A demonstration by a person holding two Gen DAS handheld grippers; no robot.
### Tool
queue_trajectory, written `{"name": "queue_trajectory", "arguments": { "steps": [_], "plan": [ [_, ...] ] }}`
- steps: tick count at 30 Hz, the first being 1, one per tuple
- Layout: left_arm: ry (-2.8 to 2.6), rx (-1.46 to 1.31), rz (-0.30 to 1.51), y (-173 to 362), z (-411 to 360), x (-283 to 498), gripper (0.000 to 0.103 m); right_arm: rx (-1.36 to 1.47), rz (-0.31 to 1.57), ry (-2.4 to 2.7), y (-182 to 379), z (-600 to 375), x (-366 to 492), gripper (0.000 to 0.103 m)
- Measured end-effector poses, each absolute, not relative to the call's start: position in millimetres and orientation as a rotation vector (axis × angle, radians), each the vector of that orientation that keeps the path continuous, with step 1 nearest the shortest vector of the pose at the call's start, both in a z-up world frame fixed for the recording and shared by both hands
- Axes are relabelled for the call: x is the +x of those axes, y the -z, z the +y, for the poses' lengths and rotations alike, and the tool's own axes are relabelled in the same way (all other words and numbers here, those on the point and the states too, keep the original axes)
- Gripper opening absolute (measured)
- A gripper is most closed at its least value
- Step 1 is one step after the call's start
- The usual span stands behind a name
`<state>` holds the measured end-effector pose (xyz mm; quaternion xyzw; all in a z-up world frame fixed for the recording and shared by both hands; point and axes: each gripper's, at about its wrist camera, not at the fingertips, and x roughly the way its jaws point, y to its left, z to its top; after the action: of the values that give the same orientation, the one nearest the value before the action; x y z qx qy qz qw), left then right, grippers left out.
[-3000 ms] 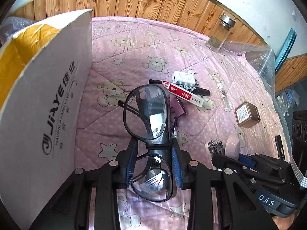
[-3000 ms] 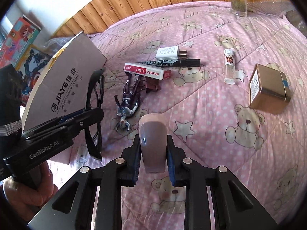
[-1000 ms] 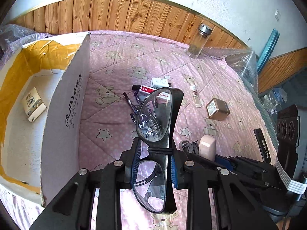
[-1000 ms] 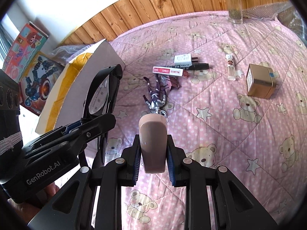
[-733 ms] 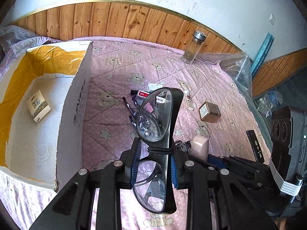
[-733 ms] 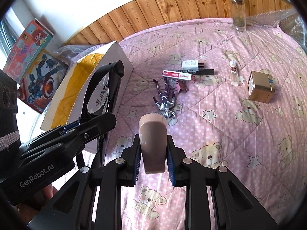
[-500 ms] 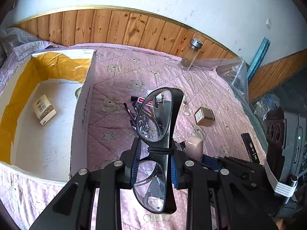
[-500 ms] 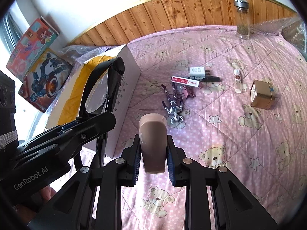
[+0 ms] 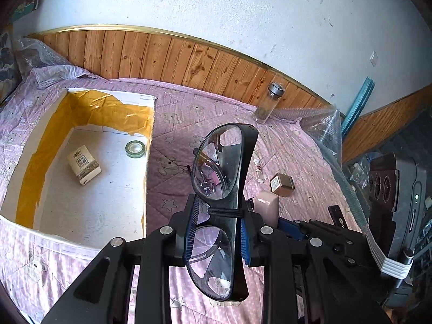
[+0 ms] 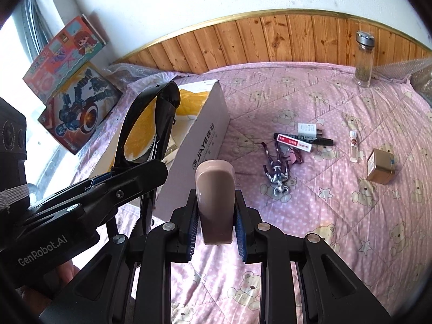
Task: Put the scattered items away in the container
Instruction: 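Carry the glasses and stapler over the white box with both tools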
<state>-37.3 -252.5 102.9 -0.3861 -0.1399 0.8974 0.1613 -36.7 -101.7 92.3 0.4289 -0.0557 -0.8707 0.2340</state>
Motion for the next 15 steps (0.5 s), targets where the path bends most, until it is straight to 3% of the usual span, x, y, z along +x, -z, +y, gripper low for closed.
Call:
{"name": "queue_trajectory", "arguments": {
  "steps": [15],
  "plan": [
    [-2.652, -1.035, -0.515, -126, -337, -34, 0.028, 1.102, -0.056, 2.339, -126, -170, -45, 0.026]
  ]
}}
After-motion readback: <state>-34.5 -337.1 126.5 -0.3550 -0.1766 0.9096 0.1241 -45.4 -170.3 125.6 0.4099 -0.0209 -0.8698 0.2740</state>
